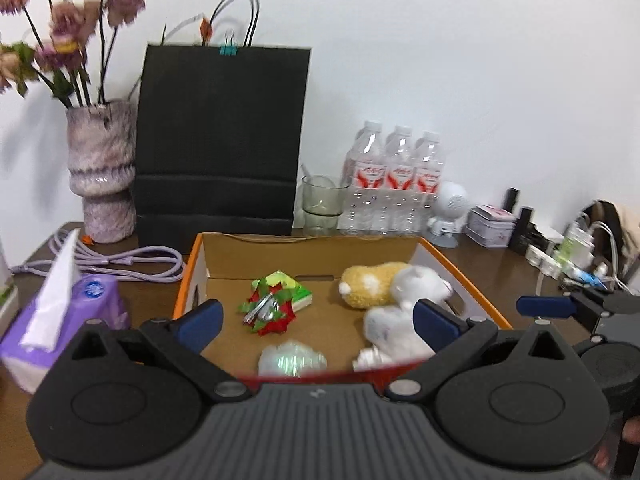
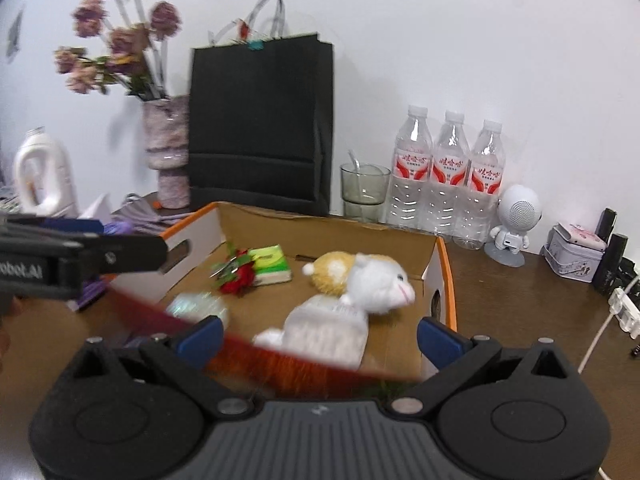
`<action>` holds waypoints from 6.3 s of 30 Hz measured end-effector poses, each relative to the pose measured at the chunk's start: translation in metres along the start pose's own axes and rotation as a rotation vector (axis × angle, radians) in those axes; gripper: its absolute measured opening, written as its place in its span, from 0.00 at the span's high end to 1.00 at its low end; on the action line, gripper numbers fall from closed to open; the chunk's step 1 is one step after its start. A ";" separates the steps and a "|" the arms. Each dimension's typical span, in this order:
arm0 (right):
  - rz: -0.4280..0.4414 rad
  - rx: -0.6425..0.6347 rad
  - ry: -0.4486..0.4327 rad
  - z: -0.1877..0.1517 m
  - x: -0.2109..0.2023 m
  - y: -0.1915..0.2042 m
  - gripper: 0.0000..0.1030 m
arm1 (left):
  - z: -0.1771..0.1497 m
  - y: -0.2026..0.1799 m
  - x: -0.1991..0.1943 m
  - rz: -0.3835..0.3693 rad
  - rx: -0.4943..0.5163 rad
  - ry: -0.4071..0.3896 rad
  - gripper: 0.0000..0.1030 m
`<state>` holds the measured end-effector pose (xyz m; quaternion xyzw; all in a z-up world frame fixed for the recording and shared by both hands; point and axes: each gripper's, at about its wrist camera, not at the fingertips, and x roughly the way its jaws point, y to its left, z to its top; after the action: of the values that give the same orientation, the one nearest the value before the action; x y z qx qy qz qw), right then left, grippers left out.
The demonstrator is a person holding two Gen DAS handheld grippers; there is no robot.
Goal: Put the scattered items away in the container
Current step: 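Grasp the white bottle cap with the left gripper while the right grasps the yellow soap, then carry the bottle cap and soap bar into the box and release both, then move the left gripper to the lavender cloth and close on it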
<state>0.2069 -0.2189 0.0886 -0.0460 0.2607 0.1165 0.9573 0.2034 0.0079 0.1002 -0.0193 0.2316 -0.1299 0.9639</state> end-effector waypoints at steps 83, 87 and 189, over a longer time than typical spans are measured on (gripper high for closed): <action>0.046 0.059 -0.075 -0.080 -0.066 0.025 0.69 | -0.100 0.004 -0.075 -0.015 -0.061 0.014 0.60; 0.058 0.017 -0.115 -0.043 -0.049 0.033 0.69 | -0.065 0.004 -0.053 -0.020 -0.065 -0.032 0.60; 0.044 -0.007 0.131 -0.097 0.016 0.022 0.32 | -0.123 0.036 -0.019 0.063 0.029 0.149 0.52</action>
<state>0.1678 -0.2091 -0.0034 -0.0509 0.3234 0.1351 0.9352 0.1401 0.0508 -0.0044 0.0118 0.3013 -0.1039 0.9478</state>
